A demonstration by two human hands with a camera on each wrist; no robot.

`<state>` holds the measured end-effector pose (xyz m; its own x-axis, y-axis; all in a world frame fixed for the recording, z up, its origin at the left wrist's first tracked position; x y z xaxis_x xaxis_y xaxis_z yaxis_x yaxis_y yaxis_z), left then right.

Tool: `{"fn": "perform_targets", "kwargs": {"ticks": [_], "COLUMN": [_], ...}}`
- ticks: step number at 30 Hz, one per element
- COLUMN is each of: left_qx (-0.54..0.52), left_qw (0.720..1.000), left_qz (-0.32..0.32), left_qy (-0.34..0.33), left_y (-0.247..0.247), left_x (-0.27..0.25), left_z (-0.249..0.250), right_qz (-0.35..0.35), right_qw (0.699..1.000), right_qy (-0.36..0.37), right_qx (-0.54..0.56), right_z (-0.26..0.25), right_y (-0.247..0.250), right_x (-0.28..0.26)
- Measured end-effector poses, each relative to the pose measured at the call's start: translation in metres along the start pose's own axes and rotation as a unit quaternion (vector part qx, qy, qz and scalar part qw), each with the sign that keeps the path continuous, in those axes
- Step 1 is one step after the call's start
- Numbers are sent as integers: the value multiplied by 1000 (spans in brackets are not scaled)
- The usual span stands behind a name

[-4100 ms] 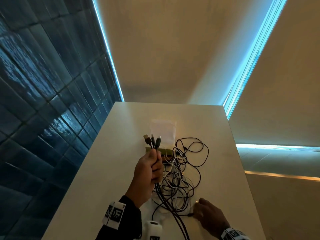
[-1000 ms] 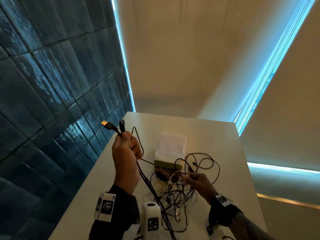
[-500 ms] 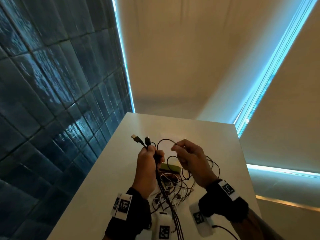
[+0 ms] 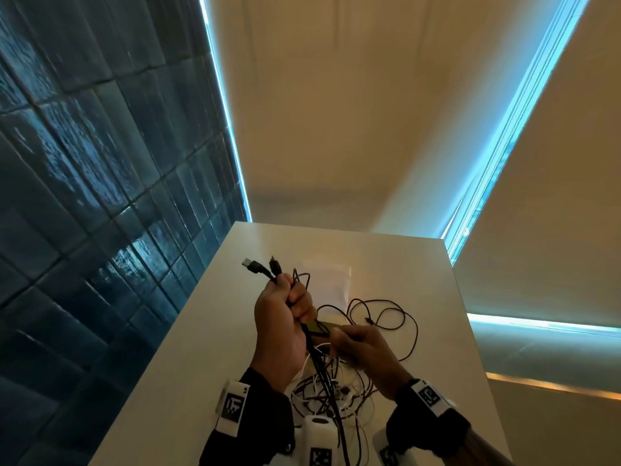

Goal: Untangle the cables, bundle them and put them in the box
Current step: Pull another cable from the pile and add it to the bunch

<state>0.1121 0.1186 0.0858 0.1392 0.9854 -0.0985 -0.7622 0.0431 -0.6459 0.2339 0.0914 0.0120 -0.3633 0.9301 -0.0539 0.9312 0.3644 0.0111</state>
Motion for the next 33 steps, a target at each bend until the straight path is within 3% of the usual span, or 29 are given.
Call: {"fn": "perform_targets", "kwargs": {"ticks": [5,12,17,20,24,26,29,33], "left_qx": [30,27,41,69,106,116,113,94], "left_qw": [998,995,993,994,993,991,990,991], "left_qz": [-12,2,19,24,45,62,85,93], "left_qy": [-49,-94,-108,-86,-24,0,10,4], "left_y": [-5,10,21,21,22,26,29,23], "left_x": [-3,-6,-9,-5,1,2,0,-3], "left_z": [31,65,77,65,30,14,4,7], "right_qz": [101,76,63,105,155,121,68,-17], "right_qw": [993,992,982,975,984,992,996,996], "right_qy": [-29,-55,-118,-132,-72,-16,57,82], "right_qx": [-45,-88,-130,-143,-54,10,20,5], "right_z": [51,97,136,115,36,-14,-78,-104], "right_y": [34,41,54,63,61,45,21,-9], "right_x": [9,8,-2,10,34,41,39,27]}}
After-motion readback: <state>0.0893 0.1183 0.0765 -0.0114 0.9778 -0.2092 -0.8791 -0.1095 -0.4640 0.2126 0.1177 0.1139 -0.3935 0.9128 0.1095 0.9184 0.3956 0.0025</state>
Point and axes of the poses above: each hand's wrist, its own x-axis towards the middle knuckle, its own y-axis out of the back of the hand, z = x × y, the point moved 10 cm from there along x, towards the middle knuckle, and after that the axes turned 9 degrees about -z, right-handed, at the moved point
